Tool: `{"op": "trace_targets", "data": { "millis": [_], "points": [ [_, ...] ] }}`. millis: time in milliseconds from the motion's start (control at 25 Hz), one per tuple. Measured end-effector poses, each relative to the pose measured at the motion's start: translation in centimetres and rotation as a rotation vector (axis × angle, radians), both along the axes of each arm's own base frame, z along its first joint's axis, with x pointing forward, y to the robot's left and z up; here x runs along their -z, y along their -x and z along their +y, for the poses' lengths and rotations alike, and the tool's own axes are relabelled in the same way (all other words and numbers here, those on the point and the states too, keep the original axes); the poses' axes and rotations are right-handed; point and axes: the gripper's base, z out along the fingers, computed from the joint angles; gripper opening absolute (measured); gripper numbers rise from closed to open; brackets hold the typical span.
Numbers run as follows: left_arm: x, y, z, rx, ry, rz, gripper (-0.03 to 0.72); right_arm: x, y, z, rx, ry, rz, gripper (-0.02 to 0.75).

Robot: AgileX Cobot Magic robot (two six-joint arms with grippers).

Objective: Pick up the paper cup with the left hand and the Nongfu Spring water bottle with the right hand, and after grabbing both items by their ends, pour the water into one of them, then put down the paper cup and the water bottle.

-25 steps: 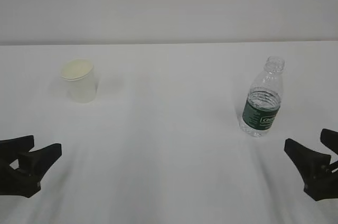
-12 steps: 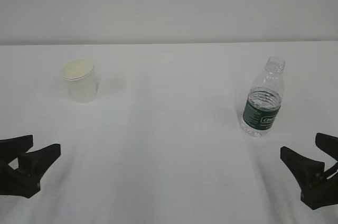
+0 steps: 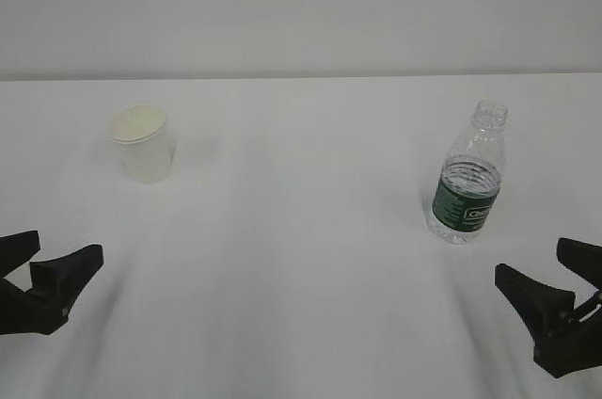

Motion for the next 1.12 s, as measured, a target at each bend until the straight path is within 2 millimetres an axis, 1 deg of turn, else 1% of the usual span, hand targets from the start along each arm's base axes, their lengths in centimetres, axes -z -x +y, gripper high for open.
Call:
{"op": "trace_targets", "data": {
  "millis": [480, 680, 840, 1120],
  "points": [
    [0.0, -0.1, 0.2, -0.013, -0.045, -0.014, 0.634, 0.0, -0.2, -0.2, 0.03, -0.002, -0.004, 0.587],
    [0.2, -1.0, 0.1, -0.019, -0.053, -0.02, 0.63, -0.2, -0.9, -0.3, 0.049, -0.006, -0.021, 0.587],
    [0.2, -2.0, -0.2, -0.021, -0.052, -0.032, 0.629, 0.4, -1.6, -0.2, 0.056, -0.002, 0.007, 0.588],
    [-0.1, -3.1, -0.3, -0.032, -0.06, -0.066, 0.628, 1.8, -3.3, 0.0, 0.059, 0.006, 0.055, 0.588]
  ]
}}
